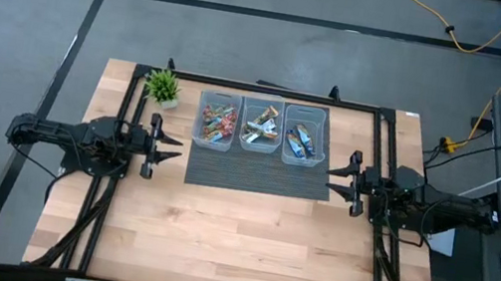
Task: Pick and place Granola Bars by type
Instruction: Return to Home Position
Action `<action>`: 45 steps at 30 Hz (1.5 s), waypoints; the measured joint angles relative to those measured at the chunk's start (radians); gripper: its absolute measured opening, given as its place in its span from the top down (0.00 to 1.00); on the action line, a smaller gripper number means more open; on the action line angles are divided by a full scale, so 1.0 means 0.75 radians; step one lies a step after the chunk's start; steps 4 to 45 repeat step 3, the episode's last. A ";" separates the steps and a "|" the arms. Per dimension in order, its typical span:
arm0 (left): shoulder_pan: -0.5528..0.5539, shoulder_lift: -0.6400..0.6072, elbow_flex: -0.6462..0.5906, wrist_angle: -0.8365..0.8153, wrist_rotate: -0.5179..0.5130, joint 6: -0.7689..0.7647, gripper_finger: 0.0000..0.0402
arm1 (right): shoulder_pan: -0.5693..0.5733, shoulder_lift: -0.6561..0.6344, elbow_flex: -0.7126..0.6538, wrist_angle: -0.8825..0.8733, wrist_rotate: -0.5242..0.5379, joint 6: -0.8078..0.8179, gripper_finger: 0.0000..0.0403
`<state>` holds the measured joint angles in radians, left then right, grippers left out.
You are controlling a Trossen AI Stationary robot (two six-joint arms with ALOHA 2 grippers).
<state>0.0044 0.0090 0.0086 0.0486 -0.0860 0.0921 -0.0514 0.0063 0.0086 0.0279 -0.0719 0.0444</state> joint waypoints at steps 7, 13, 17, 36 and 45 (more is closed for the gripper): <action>0.000 0.000 0.000 0.000 0.000 0.000 0.70 | 0.000 0.000 0.000 0.000 0.000 0.000 0.57; 0.000 0.000 0.000 0.000 0.000 0.000 0.70 | 0.000 0.000 0.000 0.000 0.000 0.000 0.57; 0.000 0.000 0.000 0.000 0.000 0.000 0.70 | 0.000 0.000 0.000 0.000 0.000 0.000 0.57; 0.000 0.000 0.000 0.000 0.000 0.000 0.70 | 0.000 0.000 0.000 0.000 0.000 0.000 0.57; 0.000 0.000 0.000 0.000 0.000 0.000 0.70 | 0.000 0.000 0.000 0.000 0.000 0.000 0.57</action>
